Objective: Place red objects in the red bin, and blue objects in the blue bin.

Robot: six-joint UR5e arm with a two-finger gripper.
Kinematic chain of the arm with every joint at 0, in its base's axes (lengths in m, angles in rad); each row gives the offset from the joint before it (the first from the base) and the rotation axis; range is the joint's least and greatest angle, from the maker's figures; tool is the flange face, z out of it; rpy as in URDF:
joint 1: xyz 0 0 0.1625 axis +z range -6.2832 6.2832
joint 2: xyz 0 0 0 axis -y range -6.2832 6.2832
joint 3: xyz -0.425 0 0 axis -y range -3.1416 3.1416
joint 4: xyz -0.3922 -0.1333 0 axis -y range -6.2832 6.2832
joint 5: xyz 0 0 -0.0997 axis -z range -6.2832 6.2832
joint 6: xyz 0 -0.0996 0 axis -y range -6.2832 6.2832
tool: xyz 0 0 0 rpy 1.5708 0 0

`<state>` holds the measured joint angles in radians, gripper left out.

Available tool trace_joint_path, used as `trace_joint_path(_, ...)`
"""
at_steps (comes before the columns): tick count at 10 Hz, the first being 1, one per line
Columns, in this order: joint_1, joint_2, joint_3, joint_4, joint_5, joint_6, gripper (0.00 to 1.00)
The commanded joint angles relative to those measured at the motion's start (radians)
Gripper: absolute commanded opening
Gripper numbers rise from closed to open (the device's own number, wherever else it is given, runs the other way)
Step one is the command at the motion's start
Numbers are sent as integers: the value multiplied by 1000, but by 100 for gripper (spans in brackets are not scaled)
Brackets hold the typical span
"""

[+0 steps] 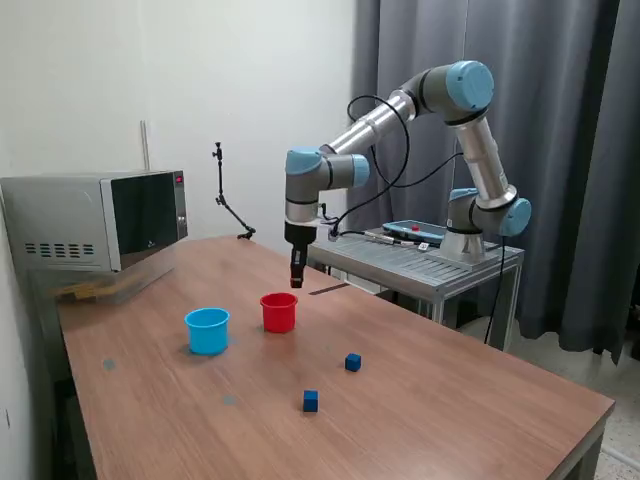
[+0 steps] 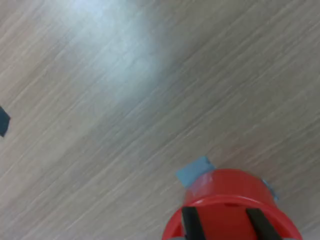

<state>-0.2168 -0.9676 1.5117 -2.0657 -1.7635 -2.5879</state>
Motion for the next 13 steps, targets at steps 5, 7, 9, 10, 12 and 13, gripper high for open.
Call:
trace_joint_path(5, -36, 41, -65, -1, 2, -5, 0)
trace_joint_path(7, -42, 44, -93, -1, 2, -11, 0)
trace_joint_path(9, -41, 55, -96, -1, 2, -9, 0)
trace_joint_path(10, -39, 58, -105, -1, 2, -11, 0)
trace_joint_path(12, -30, 58, -107, 1, 2, -9, 0)
trace_joint_path(13, -27, 58, -110, 1, 1, -9, 0)
